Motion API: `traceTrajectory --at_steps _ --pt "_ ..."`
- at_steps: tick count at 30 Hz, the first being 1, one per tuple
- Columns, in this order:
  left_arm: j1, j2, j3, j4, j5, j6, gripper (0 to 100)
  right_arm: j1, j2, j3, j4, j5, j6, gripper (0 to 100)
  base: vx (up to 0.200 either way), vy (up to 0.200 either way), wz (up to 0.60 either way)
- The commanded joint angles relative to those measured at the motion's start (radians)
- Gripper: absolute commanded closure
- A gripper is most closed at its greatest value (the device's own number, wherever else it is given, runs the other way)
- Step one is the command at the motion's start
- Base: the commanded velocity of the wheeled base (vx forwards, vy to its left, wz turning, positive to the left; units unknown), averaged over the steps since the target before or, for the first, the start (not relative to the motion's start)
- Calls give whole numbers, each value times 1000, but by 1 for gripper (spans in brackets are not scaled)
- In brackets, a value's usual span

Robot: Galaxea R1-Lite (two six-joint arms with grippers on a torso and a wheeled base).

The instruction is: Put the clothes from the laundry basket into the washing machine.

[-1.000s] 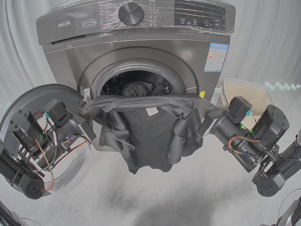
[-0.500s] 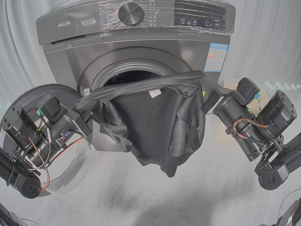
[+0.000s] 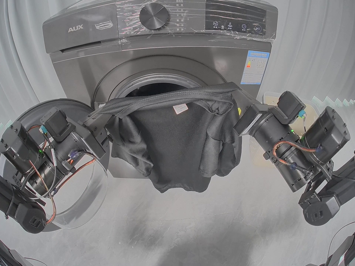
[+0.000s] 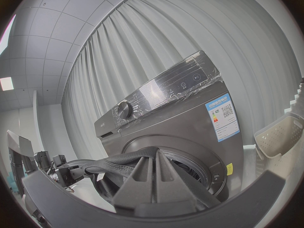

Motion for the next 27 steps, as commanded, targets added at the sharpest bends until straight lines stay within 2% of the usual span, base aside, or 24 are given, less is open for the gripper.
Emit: traceTrajectory --at_steps 1,7,12,14,15,20,27 --pt "0 0 2 -1 1 0 100 1 4 2 0 1 0 100 0 0 0" --pt "-2 1 4 -1 1 3 100 1 6 10 0 1 4 100 0 0 0" --pt "-34 12 4 -1 19 7 100 2 58 20 -10 -10 16 100 0 0 0" --pt "-58 35 -3 -1 53 7 100 2 89 26 -25 -21 15 100 0 0 0" --pt "-60 41 -4 -1 65 10 100 4 90 28 -23 -21 15 0 0 0 0" --pt "-78 64 -27 1 79 20 100 45 129 68 -23 -21 26 0 0 0 0" --pt "-109 92 -104 2 122 26 100 165 204 224 -25 -16 29 0 0 0 0"
